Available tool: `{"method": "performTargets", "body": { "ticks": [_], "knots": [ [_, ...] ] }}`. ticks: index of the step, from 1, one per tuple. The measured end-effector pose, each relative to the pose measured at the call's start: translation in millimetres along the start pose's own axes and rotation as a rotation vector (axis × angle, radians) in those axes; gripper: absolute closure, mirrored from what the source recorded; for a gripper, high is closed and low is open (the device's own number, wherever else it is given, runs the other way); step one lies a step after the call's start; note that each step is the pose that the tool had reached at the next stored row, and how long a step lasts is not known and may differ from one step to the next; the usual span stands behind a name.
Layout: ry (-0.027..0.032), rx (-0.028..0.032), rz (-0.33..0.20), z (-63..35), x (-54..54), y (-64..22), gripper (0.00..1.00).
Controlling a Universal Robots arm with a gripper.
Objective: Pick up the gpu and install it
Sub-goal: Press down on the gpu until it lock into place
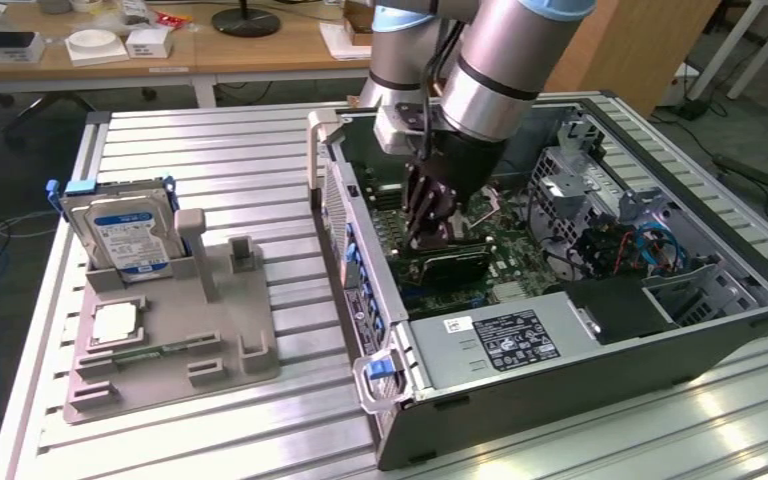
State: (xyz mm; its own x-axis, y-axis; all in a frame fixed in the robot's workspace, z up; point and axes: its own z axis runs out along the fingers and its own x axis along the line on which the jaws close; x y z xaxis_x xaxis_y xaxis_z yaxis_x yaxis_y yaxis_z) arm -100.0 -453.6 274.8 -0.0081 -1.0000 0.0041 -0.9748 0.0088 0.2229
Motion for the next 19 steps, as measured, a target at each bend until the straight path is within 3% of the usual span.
{"method": "performTargets", "body": {
  "ticks": [4,6,7,8,9,10,12,13,19],
  "knots": [
    [0.0070,-0.0065,0.001,-0.1,-3.9,-1.1,0.90],
    [0.0077,-0.0185,0.001,-0.2,-5.6,-1.8,0.90],
    [0.0093,-0.0731,0.001,-0.8,-7.3,-4.0,0.90],
    [0.0151,-0.1358,0.003,-1.6,-8.8,-7.4,0.90],
    [0.0204,-0.2085,0.003,-2.8,-12.3,-12.9,0.90],
    [0.0209,-0.2243,0.003,-3.3,-13.6,-14.7,0.90],
    [0.0214,-0.2432,0.003,-3.8,-15.9,-17.4,0.90],
    [0.0214,-0.2479,0.003,-3.9,-16.9,-17.9,0.90],
    [0.0218,-0.2489,0.003,-2.2,-24.7,-16.8,0.90]
  ]
}}
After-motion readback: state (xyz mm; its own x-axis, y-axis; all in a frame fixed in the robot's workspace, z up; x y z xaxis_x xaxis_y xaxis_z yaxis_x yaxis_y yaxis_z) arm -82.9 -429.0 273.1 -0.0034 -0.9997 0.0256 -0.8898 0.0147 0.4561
